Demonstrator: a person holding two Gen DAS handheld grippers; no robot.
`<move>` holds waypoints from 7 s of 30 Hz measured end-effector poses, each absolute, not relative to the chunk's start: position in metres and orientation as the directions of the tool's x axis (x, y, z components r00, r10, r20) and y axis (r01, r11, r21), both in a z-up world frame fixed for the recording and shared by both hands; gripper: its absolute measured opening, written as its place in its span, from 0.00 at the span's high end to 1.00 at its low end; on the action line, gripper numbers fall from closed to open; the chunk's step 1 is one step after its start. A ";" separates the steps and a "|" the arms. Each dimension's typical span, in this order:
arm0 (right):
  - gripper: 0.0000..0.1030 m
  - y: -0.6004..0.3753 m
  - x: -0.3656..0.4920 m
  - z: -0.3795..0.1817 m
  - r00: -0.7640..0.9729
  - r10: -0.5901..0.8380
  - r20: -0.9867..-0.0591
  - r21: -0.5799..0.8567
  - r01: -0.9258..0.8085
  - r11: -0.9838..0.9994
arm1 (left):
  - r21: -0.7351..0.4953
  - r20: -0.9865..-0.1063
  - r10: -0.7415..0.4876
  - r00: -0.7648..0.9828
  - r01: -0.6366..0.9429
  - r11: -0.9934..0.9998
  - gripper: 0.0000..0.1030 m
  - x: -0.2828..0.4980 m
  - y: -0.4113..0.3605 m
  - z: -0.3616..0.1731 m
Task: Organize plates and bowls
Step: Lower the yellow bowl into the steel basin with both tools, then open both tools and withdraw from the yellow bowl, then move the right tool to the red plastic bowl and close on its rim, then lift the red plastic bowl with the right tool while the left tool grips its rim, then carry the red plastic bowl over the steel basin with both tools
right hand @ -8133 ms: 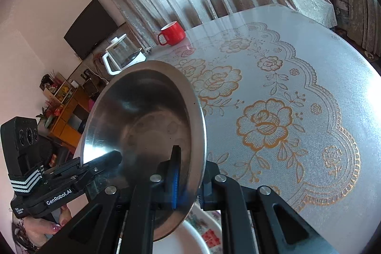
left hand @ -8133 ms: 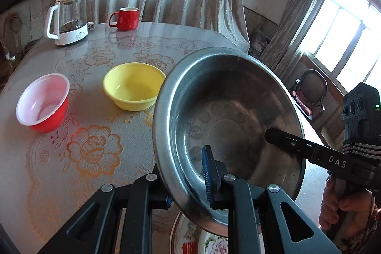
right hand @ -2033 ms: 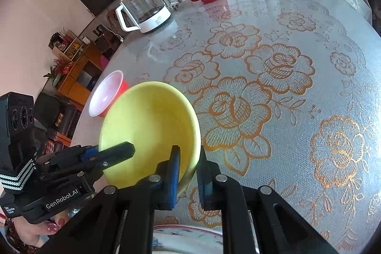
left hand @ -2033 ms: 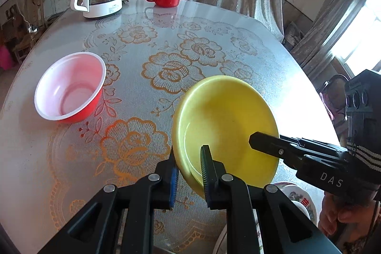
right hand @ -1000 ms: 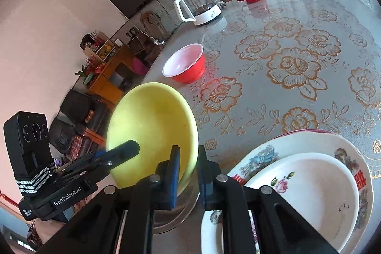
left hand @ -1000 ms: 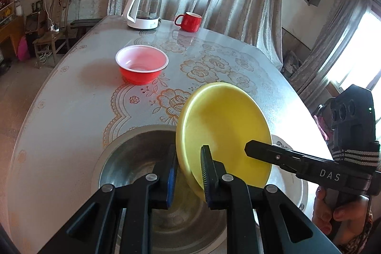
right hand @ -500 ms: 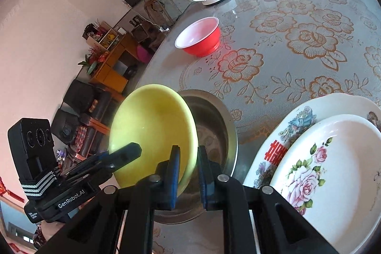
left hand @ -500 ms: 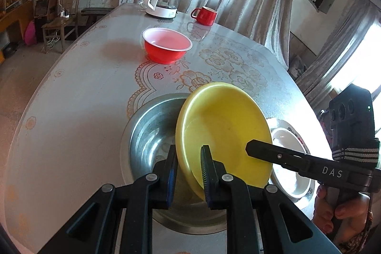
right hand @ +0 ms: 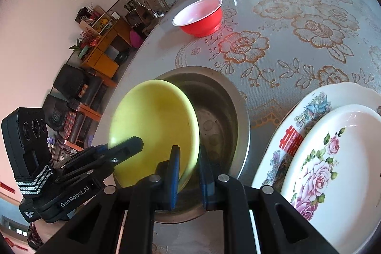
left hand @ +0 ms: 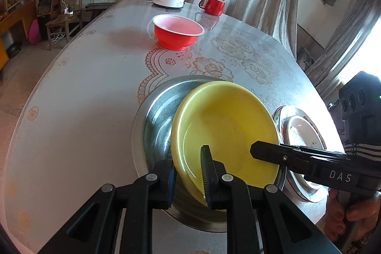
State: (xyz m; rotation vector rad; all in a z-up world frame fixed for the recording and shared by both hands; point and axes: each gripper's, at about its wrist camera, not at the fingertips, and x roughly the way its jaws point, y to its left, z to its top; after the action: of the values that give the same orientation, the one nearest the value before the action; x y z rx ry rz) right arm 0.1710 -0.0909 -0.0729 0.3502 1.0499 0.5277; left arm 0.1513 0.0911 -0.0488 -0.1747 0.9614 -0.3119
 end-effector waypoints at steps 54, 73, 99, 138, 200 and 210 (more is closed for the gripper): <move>0.75 -0.092 0.155 -0.048 0.549 0.492 -0.676 0.431 -0.247 0.868 | -0.309 -0.652 -0.339 0.679 0.171 0.936 0.14 0.146 0.105 -0.029; 0.74 -0.091 0.155 -0.060 0.516 0.506 -0.691 0.442 -0.254 0.861 | -0.156 -0.695 -0.161 0.700 0.072 0.985 0.04 0.145 0.103 -0.033; 0.72 -0.091 0.183 -0.045 0.515 0.448 -0.731 0.366 -0.257 0.894 | -0.174 -0.699 -0.159 0.697 0.050 0.983 0.02 0.158 0.115 -0.031; 0.79 -0.068 0.427 -0.076 0.461 0.455 -0.761 0.437 -0.154 0.886 | -0.344 -0.724 -0.232 0.650 -0.048 0.938 0.01 0.260 0.163 -0.038; 0.92 -0.095 0.302 -0.034 0.482 0.541 -0.689 0.495 -0.231 0.838 | -0.383 -0.669 -0.392 0.631 0.160 0.910 0.85 0.260 0.119 -0.002; 0.90 -0.104 0.238 -0.020 0.499 0.574 -0.649 0.526 -0.250 0.813 | -0.392 -0.634 -0.420 0.649 0.199 0.898 0.85 0.205 0.117 0.013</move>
State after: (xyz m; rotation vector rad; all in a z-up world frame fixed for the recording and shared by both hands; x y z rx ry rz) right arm 0.2378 -0.1037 -0.0201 0.3910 0.9223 0.5141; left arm 0.2054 0.1173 0.0130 -0.3007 0.7902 -0.3578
